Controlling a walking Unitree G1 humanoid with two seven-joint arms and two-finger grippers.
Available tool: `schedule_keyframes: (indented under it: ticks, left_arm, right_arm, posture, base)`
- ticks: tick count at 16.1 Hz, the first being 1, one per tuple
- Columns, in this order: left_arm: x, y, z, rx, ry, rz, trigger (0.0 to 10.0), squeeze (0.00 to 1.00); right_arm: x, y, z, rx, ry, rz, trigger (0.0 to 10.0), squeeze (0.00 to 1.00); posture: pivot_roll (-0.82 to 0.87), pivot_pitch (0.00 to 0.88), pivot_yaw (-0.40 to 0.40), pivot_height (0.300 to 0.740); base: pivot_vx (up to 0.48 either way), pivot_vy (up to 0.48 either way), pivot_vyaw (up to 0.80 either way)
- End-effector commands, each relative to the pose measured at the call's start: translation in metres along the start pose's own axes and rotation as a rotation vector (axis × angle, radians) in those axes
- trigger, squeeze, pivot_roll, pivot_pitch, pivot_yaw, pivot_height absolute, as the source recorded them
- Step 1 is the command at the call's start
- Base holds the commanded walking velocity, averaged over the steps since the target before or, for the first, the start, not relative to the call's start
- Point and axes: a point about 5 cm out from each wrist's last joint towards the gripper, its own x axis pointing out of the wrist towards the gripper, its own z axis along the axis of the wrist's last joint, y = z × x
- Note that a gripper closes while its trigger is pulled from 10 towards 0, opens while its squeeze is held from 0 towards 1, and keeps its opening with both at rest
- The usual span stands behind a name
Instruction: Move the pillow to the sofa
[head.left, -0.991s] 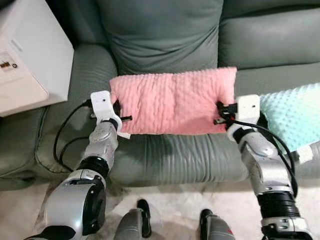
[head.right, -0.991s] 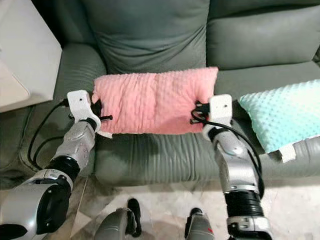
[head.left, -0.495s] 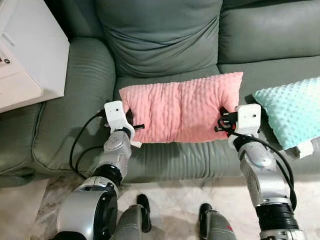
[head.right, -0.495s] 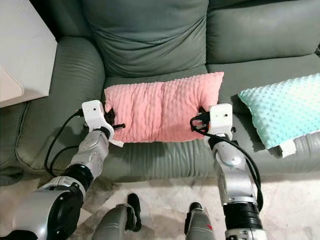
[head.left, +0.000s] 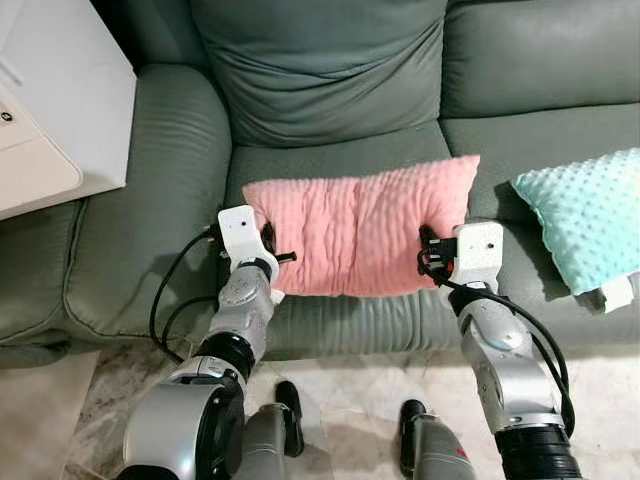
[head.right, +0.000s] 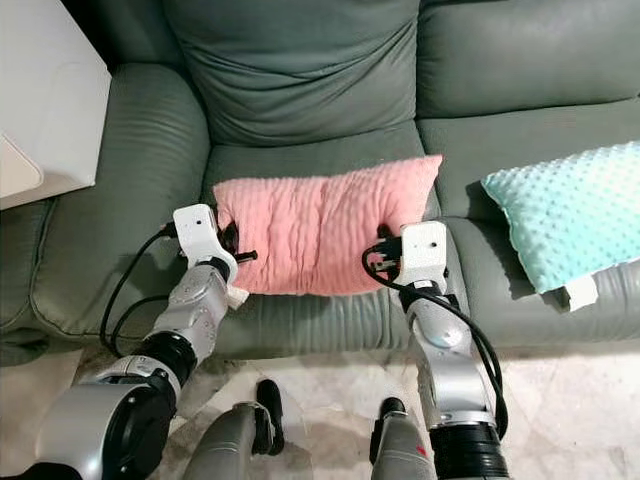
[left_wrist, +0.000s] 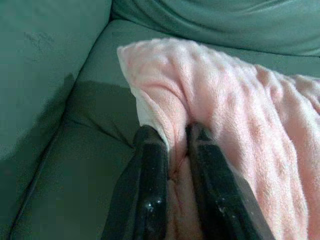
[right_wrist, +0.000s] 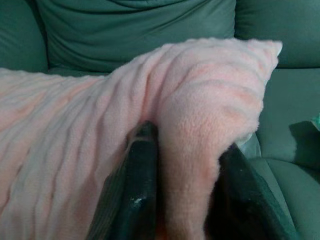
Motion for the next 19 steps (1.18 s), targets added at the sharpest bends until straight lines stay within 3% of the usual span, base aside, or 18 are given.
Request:
schedule_keyframes:
  ticks: [1,12,15,16,19]
  left_arm:
    - [-0.004,0.006,-0.012,-0.008,0.025,0.026,10.0,1.00]
    - [-0.014,0.011,-0.032,0.014,0.059,-0.009,10.0,1.00]
    - [-0.018,0.026,-0.037,0.057,0.098,-0.035,10.0,1.00]
    - [-0.023,0.038,-0.044,0.069,0.119,-0.037,10.0,1.00]
    - [-0.039,0.057,-0.059,0.136,0.163,-0.064,10.0,1.00]
  right_arm:
    - [-0.002,0.006,0.002,0.000,-0.017,0.016,10.0,1.00]
    - [-0.014,0.010,-0.003,-0.002,0.013,-0.016,10.0,1.00]
    - [-0.020,0.008,-0.012,-0.071,0.085,-0.035,10.0,1.00]
    - [-0.024,0.002,-0.022,-0.097,0.159,-0.080,10.0,1.00]
    - [-0.030,-0.003,-0.029,-0.116,0.211,-0.120,10.0,1.00]
  posture:
    - [-0.02,0.431,0.152,0.740]
    - [-0.01,0.441,0.154,0.740]
    - [0.00,0.442,0.154,0.740]
    - [0.00,0.442,0.153,0.740]
    - [0.00,0.437,0.143,0.740]
  base:
    - [0.000,0.000,0.00]
    - [0.000,0.000,0.00]
    - [0.000,0.000,0.00]
    - [0.000,0.000,0.00]
    - [0.000,0.000,0.00]
